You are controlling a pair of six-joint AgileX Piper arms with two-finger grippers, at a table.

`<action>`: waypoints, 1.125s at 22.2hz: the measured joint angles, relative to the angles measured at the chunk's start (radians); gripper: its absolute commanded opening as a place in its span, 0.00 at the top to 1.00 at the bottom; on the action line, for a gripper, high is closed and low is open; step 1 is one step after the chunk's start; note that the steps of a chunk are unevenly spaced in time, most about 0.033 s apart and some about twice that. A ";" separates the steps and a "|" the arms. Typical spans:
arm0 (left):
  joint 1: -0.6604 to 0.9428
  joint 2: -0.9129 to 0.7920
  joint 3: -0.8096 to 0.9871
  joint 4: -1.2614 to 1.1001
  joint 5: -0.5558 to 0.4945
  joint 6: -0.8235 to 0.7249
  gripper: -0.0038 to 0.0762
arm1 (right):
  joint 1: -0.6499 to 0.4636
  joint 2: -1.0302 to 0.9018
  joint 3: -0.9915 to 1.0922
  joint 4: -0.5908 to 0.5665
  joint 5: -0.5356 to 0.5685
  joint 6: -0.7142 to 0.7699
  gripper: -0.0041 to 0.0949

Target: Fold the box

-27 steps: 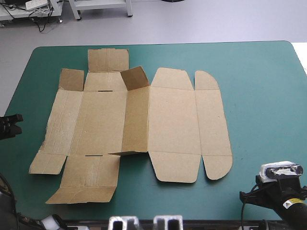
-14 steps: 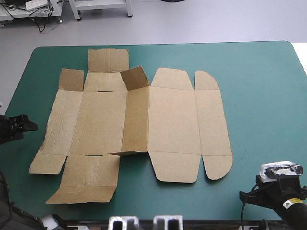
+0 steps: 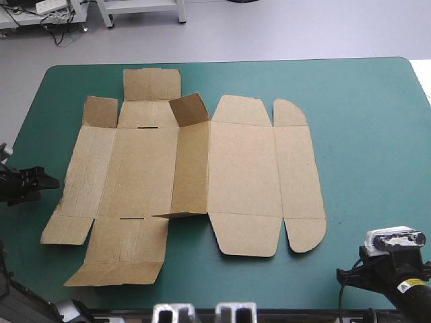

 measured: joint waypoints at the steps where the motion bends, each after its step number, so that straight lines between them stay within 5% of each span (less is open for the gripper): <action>1: 0.000 0.003 0.002 0.000 -0.001 0.005 0.34 | 0.000 0.000 0.000 0.000 0.000 0.001 0.98; 18: -0.227 0.057 0.033 -0.043 0.010 0.039 0.35 | 0.000 0.000 0.000 -0.003 0.000 0.003 0.98; 21: -0.250 0.056 0.042 -0.044 0.004 0.034 0.54 | 0.000 0.000 0.000 -0.003 0.000 0.003 0.98; 25: -0.253 0.061 0.051 -0.047 -0.001 -0.015 0.97 | 0.000 0.000 0.000 -0.003 0.000 0.003 0.98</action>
